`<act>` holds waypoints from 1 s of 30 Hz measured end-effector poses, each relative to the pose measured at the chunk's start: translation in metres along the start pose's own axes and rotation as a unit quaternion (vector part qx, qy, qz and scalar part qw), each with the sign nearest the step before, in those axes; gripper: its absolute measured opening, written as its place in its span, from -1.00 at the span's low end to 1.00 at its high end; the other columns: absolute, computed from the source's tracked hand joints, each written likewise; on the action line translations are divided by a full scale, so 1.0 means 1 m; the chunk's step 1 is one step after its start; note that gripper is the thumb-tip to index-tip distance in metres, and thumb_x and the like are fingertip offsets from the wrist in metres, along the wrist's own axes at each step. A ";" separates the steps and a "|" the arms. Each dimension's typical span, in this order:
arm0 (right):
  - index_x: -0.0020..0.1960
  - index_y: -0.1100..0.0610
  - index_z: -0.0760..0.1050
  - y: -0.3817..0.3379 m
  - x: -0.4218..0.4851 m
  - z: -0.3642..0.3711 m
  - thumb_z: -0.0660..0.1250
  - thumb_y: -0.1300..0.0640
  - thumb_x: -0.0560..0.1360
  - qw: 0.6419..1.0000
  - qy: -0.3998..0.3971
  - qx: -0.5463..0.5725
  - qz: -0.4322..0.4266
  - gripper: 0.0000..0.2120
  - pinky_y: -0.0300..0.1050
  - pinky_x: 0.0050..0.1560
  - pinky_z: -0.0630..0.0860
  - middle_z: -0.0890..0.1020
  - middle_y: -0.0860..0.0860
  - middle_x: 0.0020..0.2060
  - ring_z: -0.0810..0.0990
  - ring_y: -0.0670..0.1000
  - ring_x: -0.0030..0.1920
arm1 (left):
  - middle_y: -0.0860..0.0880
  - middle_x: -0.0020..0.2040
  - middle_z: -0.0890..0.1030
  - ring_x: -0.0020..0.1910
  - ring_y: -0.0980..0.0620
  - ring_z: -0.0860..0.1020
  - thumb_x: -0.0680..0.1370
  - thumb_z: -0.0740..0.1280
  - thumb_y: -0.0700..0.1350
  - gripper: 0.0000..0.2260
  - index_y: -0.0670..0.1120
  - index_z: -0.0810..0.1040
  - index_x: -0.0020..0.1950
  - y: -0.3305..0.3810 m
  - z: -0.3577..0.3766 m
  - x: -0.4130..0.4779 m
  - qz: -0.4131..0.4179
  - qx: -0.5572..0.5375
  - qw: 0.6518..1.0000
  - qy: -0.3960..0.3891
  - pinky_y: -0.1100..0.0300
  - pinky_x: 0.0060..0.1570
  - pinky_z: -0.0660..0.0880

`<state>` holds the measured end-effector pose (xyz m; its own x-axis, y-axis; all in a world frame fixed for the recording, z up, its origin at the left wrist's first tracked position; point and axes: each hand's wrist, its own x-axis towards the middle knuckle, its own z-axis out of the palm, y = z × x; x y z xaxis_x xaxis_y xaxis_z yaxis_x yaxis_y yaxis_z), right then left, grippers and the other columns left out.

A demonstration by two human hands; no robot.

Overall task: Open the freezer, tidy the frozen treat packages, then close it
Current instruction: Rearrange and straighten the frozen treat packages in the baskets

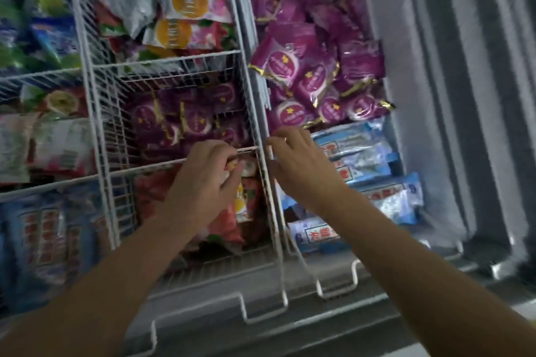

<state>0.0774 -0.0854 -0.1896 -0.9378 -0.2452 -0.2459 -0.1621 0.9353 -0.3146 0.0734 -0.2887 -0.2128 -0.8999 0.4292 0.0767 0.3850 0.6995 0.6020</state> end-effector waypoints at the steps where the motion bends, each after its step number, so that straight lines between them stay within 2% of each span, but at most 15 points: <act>1: 0.27 0.21 0.48 0.022 -0.004 -0.008 0.32 0.23 0.48 1.000 -0.004 -0.017 0.020 -0.64 0.18 0.16 0.44 0.47 0.19 0.22 0.39 0.24 0.23 | -0.16 0.00 0.53 0.02 -0.11 0.48 0.56 0.35 -0.13 -0.80 -0.25 0.54 0.07 0.014 0.013 0.012 0.022 -0.009 1.000 -0.009 0.08 0.05 0.46; 4: 0.29 0.14 0.48 0.076 -0.008 -0.022 0.32 0.15 0.51 0.997 -0.051 -0.046 0.044 -0.65 0.17 0.13 0.46 0.45 0.14 0.22 0.38 0.19 0.22 | -0.11 -0.04 0.55 -0.02 -0.08 0.51 0.56 0.33 0.01 -0.74 -0.18 0.56 0.06 0.049 0.051 0.039 0.057 -0.008 0.991 -0.117 0.07 -0.06 0.47; 6: 0.30 0.08 0.49 0.096 -0.007 -0.023 0.34 -0.01 0.52 0.992 -0.096 -0.072 0.028 -0.62 0.11 0.13 0.44 0.46 0.09 0.22 0.39 0.16 0.23 | -0.09 0.03 0.55 0.03 -0.07 0.51 0.54 0.33 0.12 -0.64 -0.13 0.53 0.15 0.064 0.076 0.048 0.058 0.005 0.973 -0.223 0.08 -0.03 0.45; 8: 0.32 0.02 0.46 0.103 -0.001 -0.020 0.32 -0.08 0.51 0.987 -0.128 -0.101 0.010 -0.59 0.12 0.17 0.39 0.46 0.05 0.23 0.38 0.13 0.25 | -0.11 0.15 0.54 0.11 -0.09 0.50 0.52 0.36 0.14 -0.57 -0.12 0.49 0.25 0.073 0.092 0.049 0.041 0.032 0.957 -0.284 0.04 0.04 0.46; 10: 0.35 0.01 0.43 0.104 0.006 -0.017 0.32 0.00 0.51 0.983 -0.142 -0.118 0.001 -0.59 0.17 0.21 0.37 0.45 0.04 0.23 0.37 0.13 0.28 | -0.14 0.19 0.54 0.13 -0.12 0.51 0.49 0.41 0.11 -0.54 -0.16 0.51 0.25 0.077 0.097 0.046 0.040 0.057 0.959 -0.276 0.02 0.06 0.48; 12: 0.33 0.01 0.44 0.105 0.014 -0.017 0.34 0.01 0.50 0.981 -0.148 -0.126 -0.002 -0.59 0.20 0.24 0.35 0.46 0.03 0.22 0.38 0.12 0.28 | -0.18 0.16 0.54 0.11 -0.15 0.52 0.47 0.43 0.06 -0.53 -0.19 0.50 0.26 0.083 0.096 0.042 0.054 0.090 0.959 -0.262 0.00 -0.03 0.54; 16: 0.29 0.02 0.49 0.106 0.020 -0.028 0.42 0.00 0.45 0.981 -0.162 -0.103 0.012 -0.57 0.19 0.21 0.37 0.46 0.03 0.19 0.38 0.14 0.26 | -0.15 0.20 0.47 0.12 -0.11 0.50 0.52 0.35 -0.04 -0.50 -0.18 0.35 0.40 0.096 0.086 0.036 0.062 0.125 0.960 -0.243 0.00 -0.13 0.58; 20: 0.28 0.02 0.50 0.107 0.018 -0.041 0.41 0.13 0.45 0.989 -0.107 -0.103 0.027 -0.60 0.17 0.12 0.45 0.44 0.04 0.19 0.39 0.15 0.21 | -0.08 0.05 0.52 -0.06 -0.06 0.55 0.44 0.43 -0.08 -0.57 -0.15 0.46 0.28 0.097 0.049 0.035 0.050 0.134 0.972 -0.186 0.09 -0.33 0.53; 23: 0.30 -0.01 0.48 0.090 0.026 -0.049 0.44 0.12 0.43 0.989 -0.104 -0.108 0.014 -0.55 0.22 0.16 0.42 0.43 0.03 0.20 0.36 0.15 0.21 | -0.09 0.02 0.54 -0.09 -0.05 0.55 0.38 0.49 -0.08 -0.54 -0.16 0.51 0.23 0.077 0.010 0.018 0.038 0.136 0.974 -0.177 0.11 -0.28 0.53; 25: 0.30 -0.02 0.48 0.068 0.039 -0.052 0.42 0.14 0.44 0.984 -0.094 -0.150 -0.003 -0.56 0.21 0.19 0.37 0.43 0.02 0.21 0.35 0.15 0.25 | -0.12 0.09 0.55 -0.01 -0.08 0.56 0.38 0.51 -0.08 -0.49 -0.18 0.51 0.28 0.054 -0.020 -0.004 0.002 0.136 0.975 -0.176 0.07 -0.16 0.58; 27: 0.30 -0.05 0.49 0.048 0.050 -0.059 0.39 0.17 0.44 0.972 -0.086 -0.216 -0.031 -0.56 0.16 0.19 0.36 0.45 0.00 0.18 0.37 0.14 0.24 | -0.13 0.10 0.57 0.00 -0.10 0.58 0.36 0.53 -0.07 -0.47 -0.21 0.52 0.27 0.027 -0.050 -0.031 -0.046 0.146 0.974 -0.166 0.06 -0.13 0.60; 30: 0.30 -0.16 0.48 0.031 0.068 -0.076 0.35 0.12 0.46 0.944 -0.140 -0.295 -0.052 -0.57 0.09 0.15 0.44 0.46 -0.07 0.11 0.43 0.10 0.22 | -0.09 0.12 0.54 -0.03 -0.02 0.56 0.41 0.50 -0.07 -0.52 -0.15 0.51 0.29 -0.017 -0.097 -0.078 -0.185 0.114 0.969 -0.118 0.10 -0.11 0.55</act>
<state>-0.0149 -0.0538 -0.1463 -0.8024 -0.3240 -0.5012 -0.4694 0.8613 0.1945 0.1168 -0.3897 -0.1517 -0.9235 0.2255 -0.3103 0.1050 0.9266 0.3610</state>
